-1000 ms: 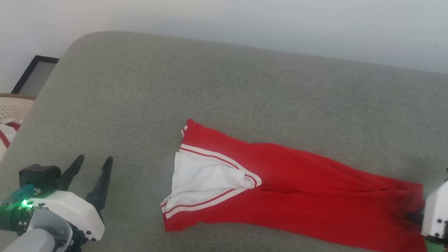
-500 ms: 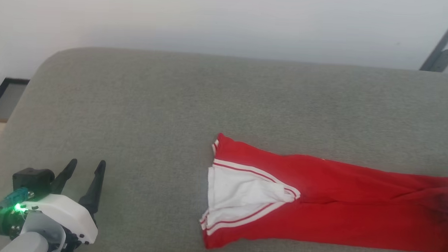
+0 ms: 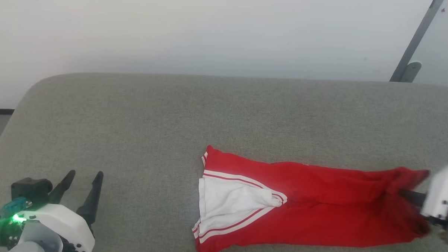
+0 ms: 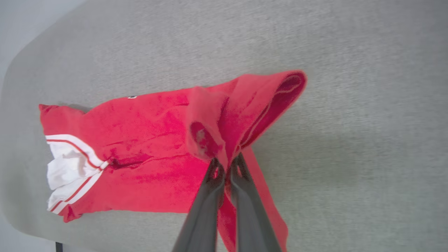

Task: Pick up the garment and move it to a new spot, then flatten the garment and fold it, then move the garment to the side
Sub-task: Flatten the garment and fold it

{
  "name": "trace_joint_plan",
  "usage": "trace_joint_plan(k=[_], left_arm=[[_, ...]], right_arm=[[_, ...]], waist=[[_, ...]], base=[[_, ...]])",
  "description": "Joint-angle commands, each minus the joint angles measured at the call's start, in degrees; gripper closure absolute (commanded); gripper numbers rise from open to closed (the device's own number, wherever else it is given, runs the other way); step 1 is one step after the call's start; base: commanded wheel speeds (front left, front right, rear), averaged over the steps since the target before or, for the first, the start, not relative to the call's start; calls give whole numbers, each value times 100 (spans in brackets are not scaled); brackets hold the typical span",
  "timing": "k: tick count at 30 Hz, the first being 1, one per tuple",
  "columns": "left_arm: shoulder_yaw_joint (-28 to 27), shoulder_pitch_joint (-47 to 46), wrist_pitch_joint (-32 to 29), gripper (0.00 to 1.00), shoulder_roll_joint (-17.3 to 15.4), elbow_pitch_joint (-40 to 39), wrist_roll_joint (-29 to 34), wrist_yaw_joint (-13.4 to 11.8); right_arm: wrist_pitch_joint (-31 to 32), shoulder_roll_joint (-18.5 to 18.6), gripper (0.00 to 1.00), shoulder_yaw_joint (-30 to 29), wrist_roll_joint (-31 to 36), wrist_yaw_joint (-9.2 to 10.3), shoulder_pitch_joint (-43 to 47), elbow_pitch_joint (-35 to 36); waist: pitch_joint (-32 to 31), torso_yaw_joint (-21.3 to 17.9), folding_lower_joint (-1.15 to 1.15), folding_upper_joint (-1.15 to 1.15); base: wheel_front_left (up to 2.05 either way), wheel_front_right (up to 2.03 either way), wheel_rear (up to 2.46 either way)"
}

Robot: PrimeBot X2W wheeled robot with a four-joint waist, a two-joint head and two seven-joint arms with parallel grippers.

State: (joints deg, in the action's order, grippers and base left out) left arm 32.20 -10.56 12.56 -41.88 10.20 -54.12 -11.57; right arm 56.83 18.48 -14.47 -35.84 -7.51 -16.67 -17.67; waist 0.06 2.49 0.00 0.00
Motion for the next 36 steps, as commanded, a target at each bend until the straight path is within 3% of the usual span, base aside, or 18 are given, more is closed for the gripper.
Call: trace_joint_plan(k=[1,6,12,19,30,31,32,33,34,35,36], left_arm=[[13,55,-27,0,-13,-28,-28,6],[77,-53,-101,0,-3,-62,13,34],[161,-205,-173,0,75,-42,72,69],[245,-419,-231,0,191,24,126,136],[370,-737,-274,0,412,237,174,272],[382,-761,-273,0,433,263,176,279],[396,-782,-276,0,452,288,178,299],[404,-809,-273,0,472,316,173,321],[406,-832,-268,0,487,341,165,327],[408,-849,-263,0,497,370,159,342],[408,-854,-261,0,500,394,152,360]], right_arm=[[130,-233,100,112,-130,4,59,243],[283,-768,100,573,-164,4,40,734],[170,-1183,100,1099,-74,4,-185,679],[-234,-1490,100,1803,49,4,-552,44],[-1423,-1561,100,2996,-214,4,-1178,-1498],[-1549,-1561,95,3120,-212,4,-1231,-1646],[-1653,-1561,69,3240,-231,4,-1287,-1785],[-1758,-1561,52,3332,-264,4,-1344,-1912],[-1836,-1564,16,3451,-293,3,-1399,-2025],[-1884,-1565,0,3564,-342,4,-1449,-2130],[-1933,-1563,0,3654,-392,4,-1499,-2202]], waist=[[-31,21,0,0],[-52,151,0,0],[-47,333,0,0],[1,574,0,0],[113,843,0,0],[116,862,0,0],[117,877,0,0],[119,890,0,0],[117,899,0,0],[113,903,0,0],[107,902,0,0]], base=[[0,0,0],[0,0,0],[0,0,0],[0,0,0],[0,0,0],[0,0,0],[0,0,0],[0,0,0],[0,0,0],[0,0,0],[0,0,0]])
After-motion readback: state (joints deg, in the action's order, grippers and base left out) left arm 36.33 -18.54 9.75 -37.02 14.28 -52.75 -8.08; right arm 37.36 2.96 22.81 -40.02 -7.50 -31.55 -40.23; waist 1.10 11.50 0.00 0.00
